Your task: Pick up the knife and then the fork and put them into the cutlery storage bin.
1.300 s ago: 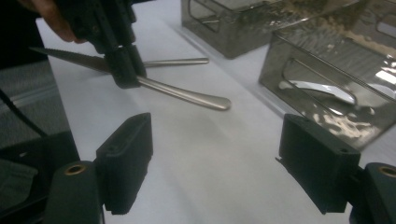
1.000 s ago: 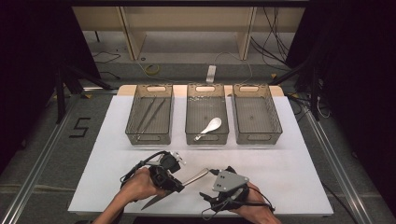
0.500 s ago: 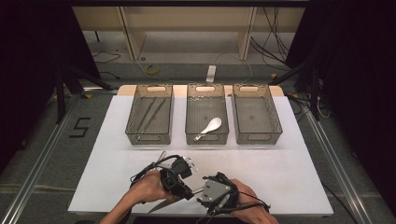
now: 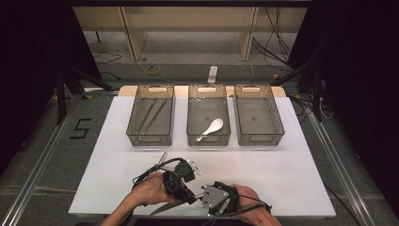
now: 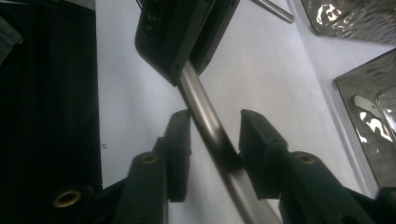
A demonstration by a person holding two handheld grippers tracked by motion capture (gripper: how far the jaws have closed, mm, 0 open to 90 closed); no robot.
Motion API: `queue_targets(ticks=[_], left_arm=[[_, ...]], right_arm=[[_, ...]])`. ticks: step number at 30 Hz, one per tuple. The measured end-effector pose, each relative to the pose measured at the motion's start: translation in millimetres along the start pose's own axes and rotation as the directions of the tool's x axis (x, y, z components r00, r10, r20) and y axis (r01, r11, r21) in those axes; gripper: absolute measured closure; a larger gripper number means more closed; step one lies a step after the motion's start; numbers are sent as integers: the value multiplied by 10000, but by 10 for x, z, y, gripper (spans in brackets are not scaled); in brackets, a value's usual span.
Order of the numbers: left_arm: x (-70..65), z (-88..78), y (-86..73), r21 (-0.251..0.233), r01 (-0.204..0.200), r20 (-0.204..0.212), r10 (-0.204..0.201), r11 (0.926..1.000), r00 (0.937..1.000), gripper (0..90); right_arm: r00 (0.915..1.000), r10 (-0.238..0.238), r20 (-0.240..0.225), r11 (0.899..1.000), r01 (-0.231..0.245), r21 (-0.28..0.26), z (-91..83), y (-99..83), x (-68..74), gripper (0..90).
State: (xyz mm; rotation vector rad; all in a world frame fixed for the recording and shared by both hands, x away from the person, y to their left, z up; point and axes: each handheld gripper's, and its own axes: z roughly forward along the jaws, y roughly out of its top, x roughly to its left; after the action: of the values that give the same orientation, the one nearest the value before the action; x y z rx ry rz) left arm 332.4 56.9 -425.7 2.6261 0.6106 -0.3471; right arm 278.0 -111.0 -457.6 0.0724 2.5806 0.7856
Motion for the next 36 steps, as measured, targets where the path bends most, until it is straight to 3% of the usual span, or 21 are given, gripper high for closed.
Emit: queue_targets(ticks=[7, 11, 15, 20, 25, 29, 33, 36], left_arm=[[12, 10, -1, 202, -235, 220, 230, 9995, 9995, 790], [-1, 5, -6, 204, -420, 360, 412, 9989, 9985, 782], [10, -12, -16, -25, -581, 478, 582, 9983, 9972, 781], [-7, -54, -12, -315, -741, 314, 751, 9968, 9967, 772], [-4, -174, -8, -972, -765, -242, 745, 9923, 9969, 697], [14, -348, -38, -1774, -761, -690, 648, 9812, 9955, 610], [13, -497, -71, -2608, -823, -1363, 477, 9619, 9895, 477], [27, -595, -118, -3287, -860, -1925, 224, 9405, 9810, 349]], right_arm=[[9961, -876, -116, 9962, 876, -21, 3, 18, 63, 749], [9857, -1595, -543, 9872, 1598, 14, 11, 23, 96, 813], [9833, -1681, -695, 9857, 1685, 4, -2, 24, 99, 829], [9866, -1512, -617, 9885, 1511, -62, -39, 21, 70, 836], [9888, -1393, -534, 9897, 1409, 270, -39, 2, 52, 841], [9918, -1197, -448, 9919, 1214, 362, -49, -18, 4, 844], [9972, -734, -128, 9961, 740, 479, -68, -60, -69, 845], [9992, -258, 299, 9982, 241, 545, -89, -129, -158, 845]])
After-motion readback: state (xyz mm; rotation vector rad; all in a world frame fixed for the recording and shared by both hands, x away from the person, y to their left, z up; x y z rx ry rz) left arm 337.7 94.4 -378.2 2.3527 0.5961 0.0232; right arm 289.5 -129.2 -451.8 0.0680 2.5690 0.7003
